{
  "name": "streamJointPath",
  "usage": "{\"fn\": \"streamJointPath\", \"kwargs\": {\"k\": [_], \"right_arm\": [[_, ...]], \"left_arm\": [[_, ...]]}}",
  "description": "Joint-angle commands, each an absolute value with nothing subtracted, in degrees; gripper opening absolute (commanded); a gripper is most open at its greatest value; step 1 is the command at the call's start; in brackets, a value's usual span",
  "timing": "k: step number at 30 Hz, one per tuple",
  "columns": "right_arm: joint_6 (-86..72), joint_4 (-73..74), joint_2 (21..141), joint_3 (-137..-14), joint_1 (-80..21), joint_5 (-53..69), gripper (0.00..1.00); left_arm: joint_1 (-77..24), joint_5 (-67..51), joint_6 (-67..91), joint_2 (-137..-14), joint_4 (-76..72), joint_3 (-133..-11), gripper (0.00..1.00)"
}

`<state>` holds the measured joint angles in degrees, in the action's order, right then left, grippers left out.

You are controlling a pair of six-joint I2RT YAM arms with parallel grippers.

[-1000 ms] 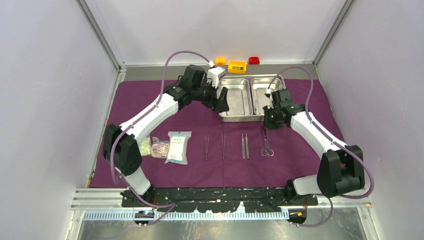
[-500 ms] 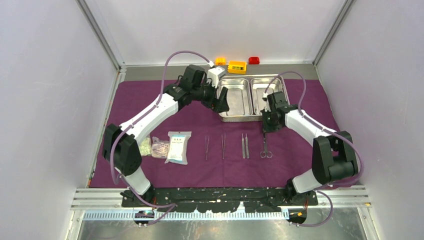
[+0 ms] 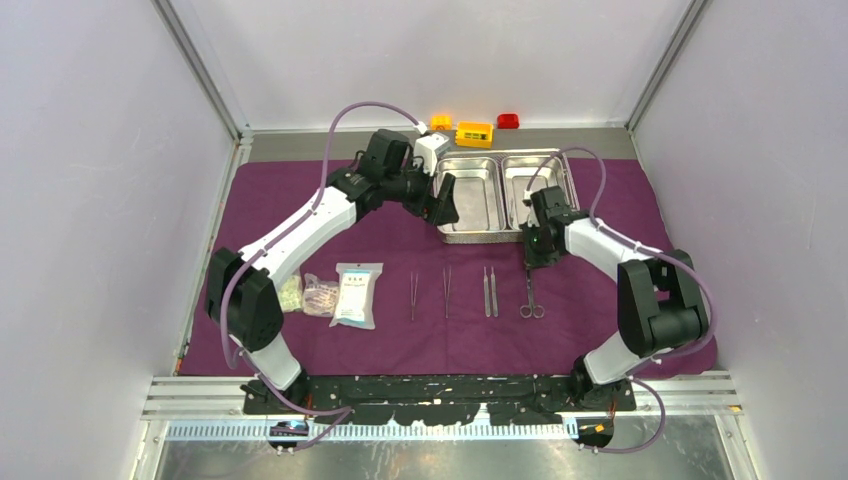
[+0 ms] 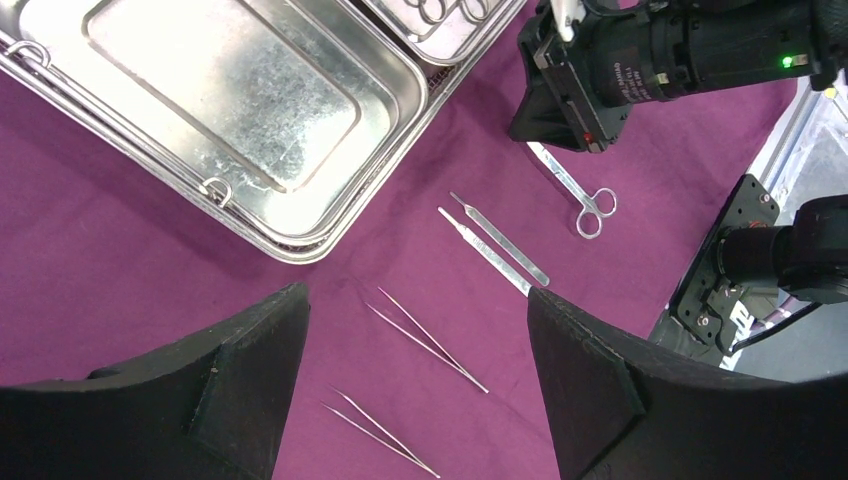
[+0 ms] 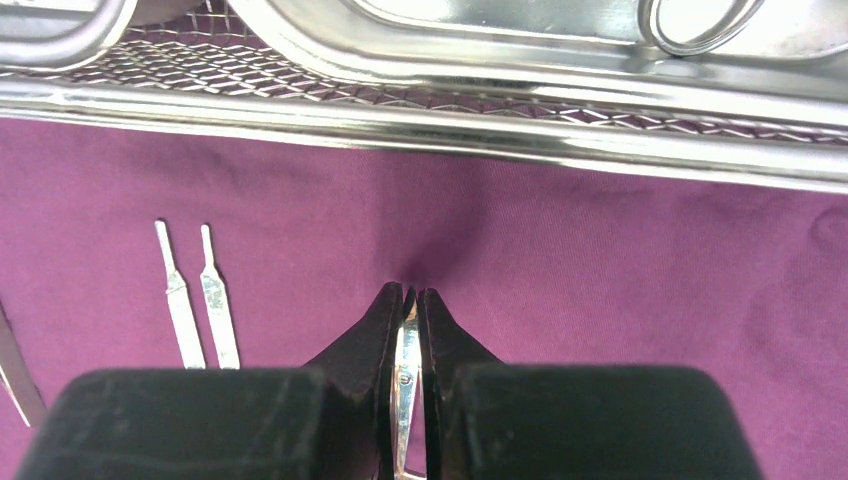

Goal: Open and lay out the surgical kit
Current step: Place the medical item in the surgical kit.

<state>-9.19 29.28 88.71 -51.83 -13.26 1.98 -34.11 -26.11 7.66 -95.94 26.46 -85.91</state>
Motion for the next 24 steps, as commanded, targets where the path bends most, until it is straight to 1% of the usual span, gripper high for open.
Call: {"fn": "streamJointPath", "kwargs": {"k": [1, 22, 24], "right_arm": [[-8.99, 28.23, 90.72, -53.87, -13.03, 0.81, 0.0], [-10.2, 28.67, 92.15, -54.73, -13.04, 0.21, 0.0], [-10.41, 29.02, 92.56, -54.97, -13.04, 0.18, 0.02]], "left_arm": [[-33.92, -27.55, 8.57, -94.56, 24.9, -87.89, 0.82], [-33.91, -28.29, 9.33, -94.43, 24.62, -87.45, 0.82], [-33.84, -28.3, 9.32, -94.36, 24.64, -87.37, 0.82]]}}
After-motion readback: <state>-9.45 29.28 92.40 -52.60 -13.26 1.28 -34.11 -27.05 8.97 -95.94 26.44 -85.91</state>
